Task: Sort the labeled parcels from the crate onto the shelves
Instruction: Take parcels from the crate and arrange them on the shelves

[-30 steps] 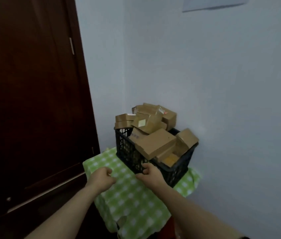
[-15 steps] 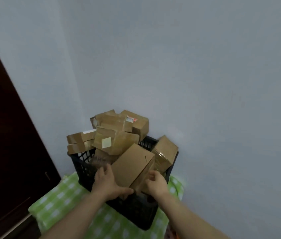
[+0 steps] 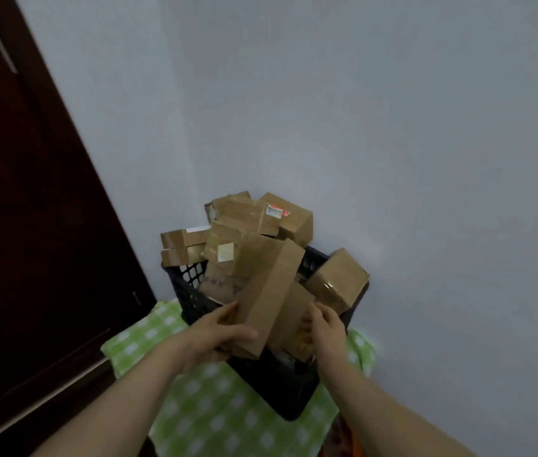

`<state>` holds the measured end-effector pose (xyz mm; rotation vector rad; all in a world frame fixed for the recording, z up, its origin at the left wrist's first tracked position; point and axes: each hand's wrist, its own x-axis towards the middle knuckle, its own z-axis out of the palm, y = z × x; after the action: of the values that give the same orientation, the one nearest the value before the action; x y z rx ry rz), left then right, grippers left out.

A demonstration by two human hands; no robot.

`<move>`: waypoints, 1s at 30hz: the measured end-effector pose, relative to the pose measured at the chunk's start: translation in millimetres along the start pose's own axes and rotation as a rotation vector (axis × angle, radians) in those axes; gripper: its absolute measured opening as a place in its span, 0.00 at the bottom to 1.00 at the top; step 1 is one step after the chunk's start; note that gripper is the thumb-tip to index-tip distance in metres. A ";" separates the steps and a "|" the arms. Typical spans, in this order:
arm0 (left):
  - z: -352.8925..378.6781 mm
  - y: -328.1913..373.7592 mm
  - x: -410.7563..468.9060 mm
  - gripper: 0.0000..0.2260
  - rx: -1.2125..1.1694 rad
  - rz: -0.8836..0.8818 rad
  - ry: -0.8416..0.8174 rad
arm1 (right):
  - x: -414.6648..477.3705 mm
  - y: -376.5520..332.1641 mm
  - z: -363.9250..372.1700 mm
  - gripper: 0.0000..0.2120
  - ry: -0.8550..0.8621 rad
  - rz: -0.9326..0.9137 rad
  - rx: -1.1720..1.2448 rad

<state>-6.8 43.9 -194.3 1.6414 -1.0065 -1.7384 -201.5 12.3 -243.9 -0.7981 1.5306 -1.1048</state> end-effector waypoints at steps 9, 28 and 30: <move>-12.8 -52.5 -129.3 0.31 -0.524 0.107 0.063 | -71.1 -3.3 50.7 0.27 -1.017 0.237 0.291; -103.6 -139.6 -376.5 0.20 -0.072 0.111 0.903 | -266.3 -27.5 170.2 0.29 -0.952 -0.341 -0.229; -110.3 -135.2 -391.2 0.24 0.245 -0.015 0.918 | -276.3 -41.1 179.7 0.39 -0.930 -0.770 -0.479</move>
<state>160.2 419.3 -73.2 2.2536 -0.7446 -0.6868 36.5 203.7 -113.6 -1.9998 0.6593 -0.6591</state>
